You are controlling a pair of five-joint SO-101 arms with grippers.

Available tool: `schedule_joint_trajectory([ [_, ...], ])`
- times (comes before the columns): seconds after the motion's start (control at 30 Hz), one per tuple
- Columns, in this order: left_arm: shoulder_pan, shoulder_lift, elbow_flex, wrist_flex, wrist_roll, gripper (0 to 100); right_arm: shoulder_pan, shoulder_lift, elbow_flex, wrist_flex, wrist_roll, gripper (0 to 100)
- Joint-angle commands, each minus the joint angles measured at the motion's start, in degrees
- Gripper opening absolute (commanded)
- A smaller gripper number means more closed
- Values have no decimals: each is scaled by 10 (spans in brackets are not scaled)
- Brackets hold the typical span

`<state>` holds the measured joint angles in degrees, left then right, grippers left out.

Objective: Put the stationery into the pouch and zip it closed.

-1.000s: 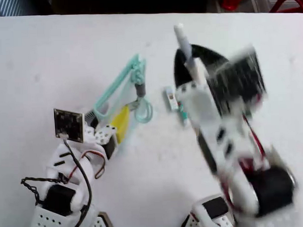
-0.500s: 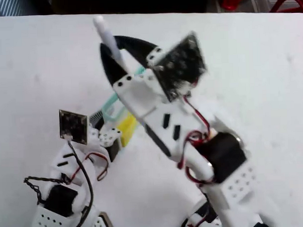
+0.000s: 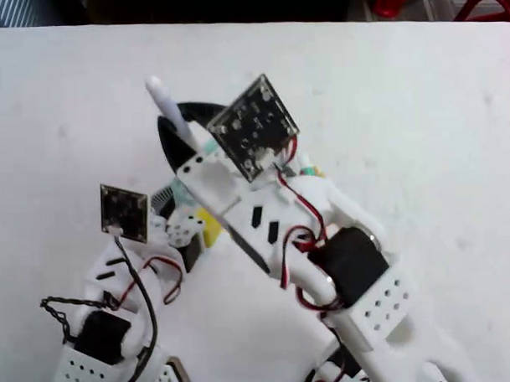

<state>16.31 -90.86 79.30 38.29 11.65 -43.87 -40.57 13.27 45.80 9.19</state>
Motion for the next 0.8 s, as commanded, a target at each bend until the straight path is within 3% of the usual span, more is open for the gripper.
schedule_joint_trajectory([
  [0.0,4,0,-4,-2,-4,242,2,-67,41,-12,1,16],
  [0.27,4,0,-4,-2,-4,242,95,-80,71,25,1,30],
  [0.5,4,0,-4,-2,-4,242,106,-58,71,66,1,230],
  [0.77,4,0,-4,-2,-4,241,139,-87,13,79,1,238],
])
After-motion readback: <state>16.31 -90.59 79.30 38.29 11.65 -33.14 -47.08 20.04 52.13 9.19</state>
